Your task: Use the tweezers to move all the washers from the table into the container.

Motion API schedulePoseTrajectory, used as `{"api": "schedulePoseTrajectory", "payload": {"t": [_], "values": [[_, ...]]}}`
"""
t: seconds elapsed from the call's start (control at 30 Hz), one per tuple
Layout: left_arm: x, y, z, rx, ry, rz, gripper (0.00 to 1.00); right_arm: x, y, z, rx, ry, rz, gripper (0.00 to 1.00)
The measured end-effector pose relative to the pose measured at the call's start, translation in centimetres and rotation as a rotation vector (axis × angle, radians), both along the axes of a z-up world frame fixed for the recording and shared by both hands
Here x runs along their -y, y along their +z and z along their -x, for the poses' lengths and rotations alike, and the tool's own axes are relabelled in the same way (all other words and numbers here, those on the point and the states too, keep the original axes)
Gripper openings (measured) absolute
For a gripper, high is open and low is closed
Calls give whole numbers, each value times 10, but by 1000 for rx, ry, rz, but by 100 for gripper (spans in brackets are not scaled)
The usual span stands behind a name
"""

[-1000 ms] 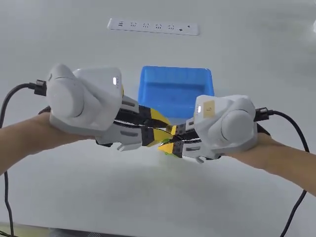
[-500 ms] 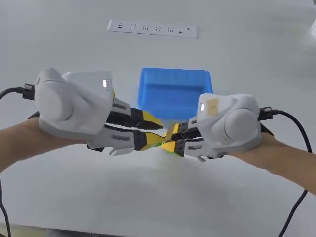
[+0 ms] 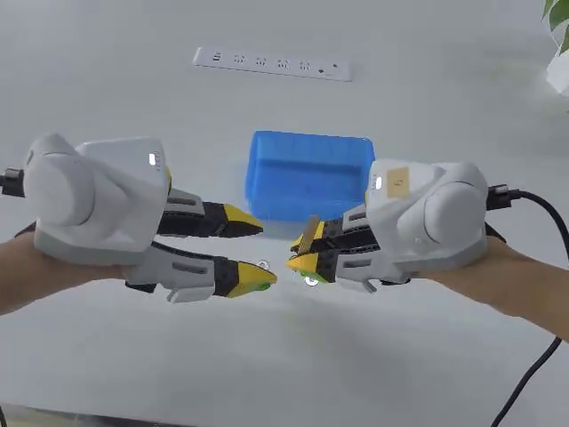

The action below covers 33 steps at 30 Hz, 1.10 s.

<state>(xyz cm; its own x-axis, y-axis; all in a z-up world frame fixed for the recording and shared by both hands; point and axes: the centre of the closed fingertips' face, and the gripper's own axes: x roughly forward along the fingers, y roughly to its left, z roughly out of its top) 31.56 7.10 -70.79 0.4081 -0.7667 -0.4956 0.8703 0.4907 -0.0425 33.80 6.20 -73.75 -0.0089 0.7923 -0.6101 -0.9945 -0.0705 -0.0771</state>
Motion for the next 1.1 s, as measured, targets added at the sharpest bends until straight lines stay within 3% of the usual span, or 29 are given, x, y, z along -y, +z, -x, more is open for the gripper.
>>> {"api": "schedulePoseTrajectory", "payload": {"t": [0.2,0.27,0.37,0.43,0.6,0.73,0.8,1.03,1.1], "values": [[-7,-3,6,-17,32,-1,53,4,15,-1,7,7,-12,9],[-10,-3,6,4,38,-11,56,4,20,-1,17,14,-10,9],[-13,-3,6,0,59,-15,62,4,31,-2,23,25,-18,9],[-17,-2,2,28,84,-22,70,3,39,-2,38,36,-19,9],[-24,-1,-2,32,122,-17,80,1,50,-5,49,49,-11,9],[-27,3,-4,39,143,-4,91,3,59,-14,56,41,-9,9],[-26,2,-1,17,140,11,92,3,65,-21,72,36,-12,9],[-32,-7,0,1,145,-11,99,3,77,-47,104,6,-31,9],[-32,-5,-2,-6,166,12,99,3,75,-60,114,-5,-31,9]]}}
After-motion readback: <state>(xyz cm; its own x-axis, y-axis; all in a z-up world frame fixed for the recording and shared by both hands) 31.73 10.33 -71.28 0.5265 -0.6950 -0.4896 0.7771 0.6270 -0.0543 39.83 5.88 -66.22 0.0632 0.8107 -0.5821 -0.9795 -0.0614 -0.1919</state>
